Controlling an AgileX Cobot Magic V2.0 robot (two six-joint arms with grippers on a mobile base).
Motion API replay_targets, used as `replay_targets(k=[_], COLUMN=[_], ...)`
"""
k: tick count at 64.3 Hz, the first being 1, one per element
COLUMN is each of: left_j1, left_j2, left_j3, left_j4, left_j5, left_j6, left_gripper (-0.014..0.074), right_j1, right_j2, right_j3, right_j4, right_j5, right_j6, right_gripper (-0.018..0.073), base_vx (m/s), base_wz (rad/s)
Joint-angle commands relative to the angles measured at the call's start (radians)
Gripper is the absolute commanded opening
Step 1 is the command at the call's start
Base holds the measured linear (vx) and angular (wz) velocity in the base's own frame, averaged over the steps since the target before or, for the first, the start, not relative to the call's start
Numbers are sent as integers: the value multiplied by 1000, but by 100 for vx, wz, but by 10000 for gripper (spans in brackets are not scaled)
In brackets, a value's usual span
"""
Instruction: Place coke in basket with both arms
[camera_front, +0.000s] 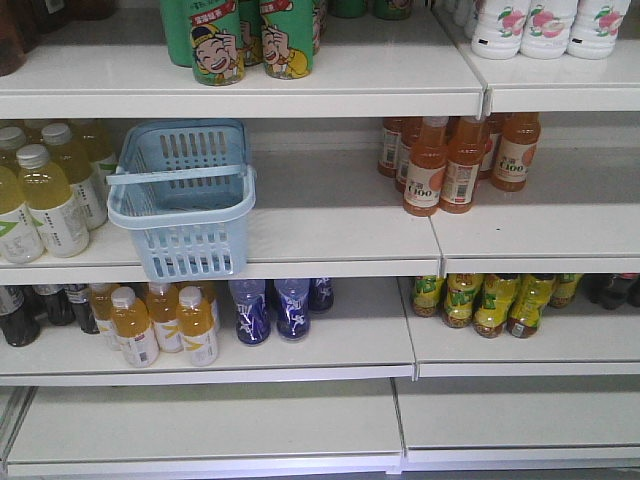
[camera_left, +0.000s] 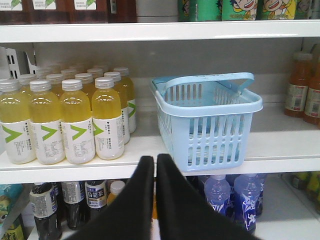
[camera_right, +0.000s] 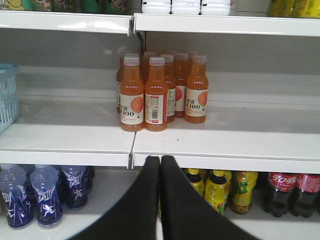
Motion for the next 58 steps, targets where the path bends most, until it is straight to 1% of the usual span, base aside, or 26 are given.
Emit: replay_targets(k=[1,58], left_j1=[-4,-4], left_j2=[-19,-19], left_j3=[-33,-33], left_j4=[-3,-3], left_j5=[-71,-75], left_j6=[-11,-11], left_gripper=[-6,-6], right_j1=[-5,-5], right_j2=[-13,-13], right_j3=[8,8], right_j4=[-9,-9], right_j5=[-71,-71], right_j6=[-3,-3], right_gripper=[-10,-10], base_vx=[-1,0], base_wz=[2,0])
